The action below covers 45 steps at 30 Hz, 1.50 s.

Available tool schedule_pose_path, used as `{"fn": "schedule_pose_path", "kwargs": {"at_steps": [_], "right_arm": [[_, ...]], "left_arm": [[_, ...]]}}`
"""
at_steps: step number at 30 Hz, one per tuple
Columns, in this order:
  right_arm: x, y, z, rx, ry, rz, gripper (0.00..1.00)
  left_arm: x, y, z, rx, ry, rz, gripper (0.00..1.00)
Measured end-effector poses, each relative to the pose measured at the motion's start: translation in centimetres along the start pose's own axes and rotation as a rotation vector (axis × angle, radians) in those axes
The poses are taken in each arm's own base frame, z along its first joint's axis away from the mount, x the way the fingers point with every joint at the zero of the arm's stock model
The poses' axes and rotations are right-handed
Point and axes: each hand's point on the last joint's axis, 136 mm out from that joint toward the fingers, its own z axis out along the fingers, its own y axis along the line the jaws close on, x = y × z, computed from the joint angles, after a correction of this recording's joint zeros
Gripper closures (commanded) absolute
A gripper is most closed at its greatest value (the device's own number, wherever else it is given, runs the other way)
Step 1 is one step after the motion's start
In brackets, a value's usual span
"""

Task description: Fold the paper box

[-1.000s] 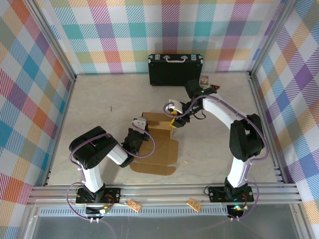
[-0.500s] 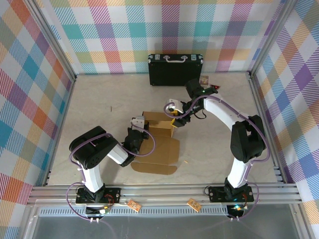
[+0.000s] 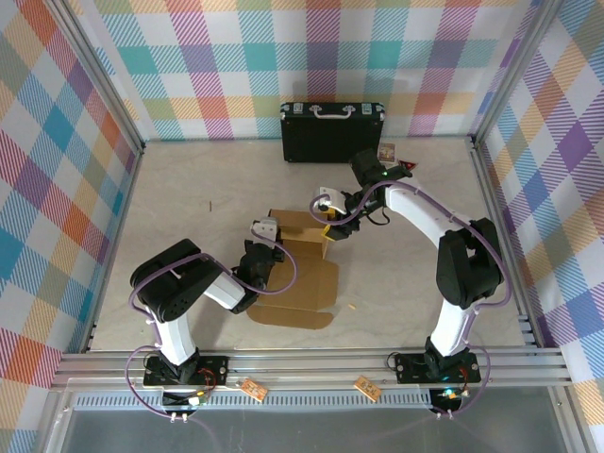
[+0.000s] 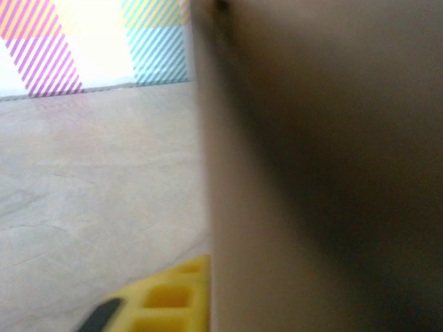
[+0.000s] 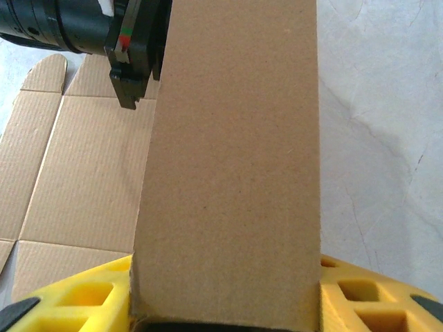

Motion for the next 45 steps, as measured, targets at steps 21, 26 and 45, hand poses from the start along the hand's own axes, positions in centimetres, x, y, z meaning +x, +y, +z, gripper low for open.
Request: {"fn": "schedule_pose_path", "kwargs": {"at_steps": [21, 26, 45], "right_arm": [[-0.1, -0.1, 0.0, 0.006, 0.0, 0.007, 0.62], [0.6, 0.0, -0.1, 0.004, 0.027, 0.053, 0.63], [0.3, 1.1, 0.1, -0.032, 0.035, 0.117, 0.63]], "left_arm": [[-0.1, -0.3, 0.2, -0.008, 0.037, 0.018, 0.69], [0.7, 0.9, -0.1, -0.052, 0.091, 0.037, 0.29], [4.8, 1.3, -4.9, 0.112, 0.176, -0.063, 0.32]]}}
